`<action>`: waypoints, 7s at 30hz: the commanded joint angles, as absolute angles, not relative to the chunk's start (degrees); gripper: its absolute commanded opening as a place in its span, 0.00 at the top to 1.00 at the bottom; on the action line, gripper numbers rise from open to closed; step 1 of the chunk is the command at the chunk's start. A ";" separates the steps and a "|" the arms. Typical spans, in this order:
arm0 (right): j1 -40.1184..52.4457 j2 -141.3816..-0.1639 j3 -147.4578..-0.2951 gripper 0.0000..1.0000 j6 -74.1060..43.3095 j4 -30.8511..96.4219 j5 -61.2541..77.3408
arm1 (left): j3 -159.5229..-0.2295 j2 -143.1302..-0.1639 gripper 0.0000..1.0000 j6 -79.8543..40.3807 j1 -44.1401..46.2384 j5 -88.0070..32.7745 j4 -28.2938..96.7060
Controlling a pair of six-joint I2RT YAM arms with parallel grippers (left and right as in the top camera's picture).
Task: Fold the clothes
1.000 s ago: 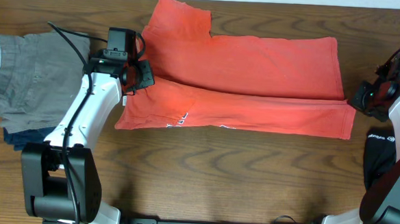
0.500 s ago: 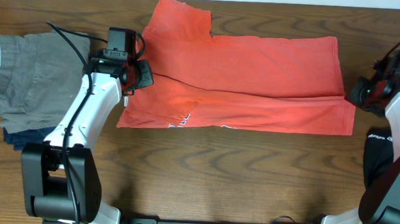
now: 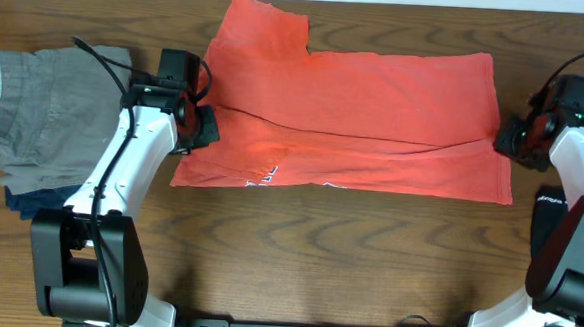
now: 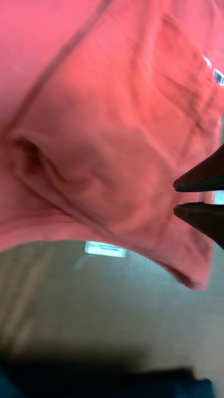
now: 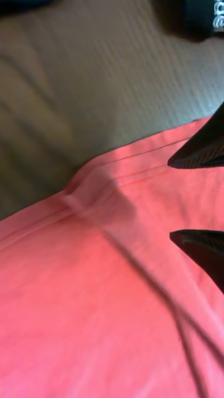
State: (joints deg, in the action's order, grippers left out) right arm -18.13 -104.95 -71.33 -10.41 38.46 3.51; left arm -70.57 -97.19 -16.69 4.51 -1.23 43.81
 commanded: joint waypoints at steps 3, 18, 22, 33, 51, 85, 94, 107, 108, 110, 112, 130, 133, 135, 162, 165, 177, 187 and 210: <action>-17.89 -105.75 -71.09 0.70 -11.99 44.21 -2.50 | -70.37 -97.10 0.89 -16.80 4.21 -0.36 47.48; -19.86 -105.75 -69.49 0.56 -16.49 53.04 -6.61 | -63.11 -97.89 0.35 -16.84 4.19 -0.34 42.96; -19.86 -105.78 -66.67 0.54 -16.49 50.13 -6.11 | -61.91 -98.67 0.34 -16.84 4.19 -0.16 41.34; -19.86 -105.78 -60.31 0.53 -17.32 43.22 -4.49 | -61.23 -99.02 0.27 -18.35 4.14 6.94 38.76; -19.86 -105.75 -60.18 0.97 -18.22 43.05 -4.51 | -58.81 -99.02 0.20 -18.35 2.68 7.14 35.05; -20.56 -105.75 -60.20 0.99 -18.22 47.62 -4.95 | -53.17 -95.90 0.94 -20.25 0.67 5.41 39.99; -25.78 -105.75 -60.18 0.99 -22.46 59.24 -8.82 | -53.15 -91.13 0.94 -26.26 0.16 5.41 58.54; -26.94 -99.83 -60.20 0.36 -19.14 61.54 -2.33 | -53.30 -88.25 0.90 -27.73 0.16 3.99 63.81; -26.94 -98.72 -60.20 0.02 -19.03 61.82 -2.31 | -53.41 -87.94 0.78 -27.73 0.16 3.36 63.88; -26.96 -95.72 -60.23 0.01 -19.03 62.52 -2.31 | -53.69 -87.02 0.60 -27.73 0.16 3.01 64.23; -26.94 -92.64 -60.31 0.01 -18.74 62.85 -2.28 | -54.15 -85.84 0.45 -27.70 0.16 3.01 64.86; -24.67 -78.35 -63.33 0.01 -4.60 57.95 14.90 | -65.12 -78.28 0.25 -13.69 0.19 -11.88 47.68; -23.75 -78.35 -63.33 0.01 -4.60 57.52 15.03 | -70.83 -85.38 0.24 -11.75 0.19 -12.51 45.60; -23.40 -78.35 -63.33 0.01 -4.60 57.39 15.09 | -75.26 -90.76 0.24 -11.09 0.16 -12.49 45.23; -22.79 -78.35 -63.31 0.01 -4.62 61.63 20.43 | -108.99 -135.13 0.20 -5.98 0.19 -12.43 31.40; -22.79 -78.35 -63.31 0.01 -4.60 62.43 20.43 | -108.99 -136.55 0.20 -5.98 0.16 -12.40 30.68; -22.79 -78.35 -63.31 0.01 -4.62 61.19 20.40 | -108.99 -139.04 0.42 -6.02 1.93 -13.96 33.54; -22.79 -78.35 -63.31 0.01 -4.60 60.42 20.38 | -108.99 -139.04 0.91 -6.04 3.03 -13.96 35.38; -21.21 -90.02 -69.69 0.03 -4.36 62.15 14.76 | -108.99 -127.09 0.94 -11.70 2.92 -14.20 49.06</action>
State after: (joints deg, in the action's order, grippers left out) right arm -23.11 -86.54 -64.53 -5.74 61.49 15.44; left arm -108.88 -130.08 -10.24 3.16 -13.80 47.64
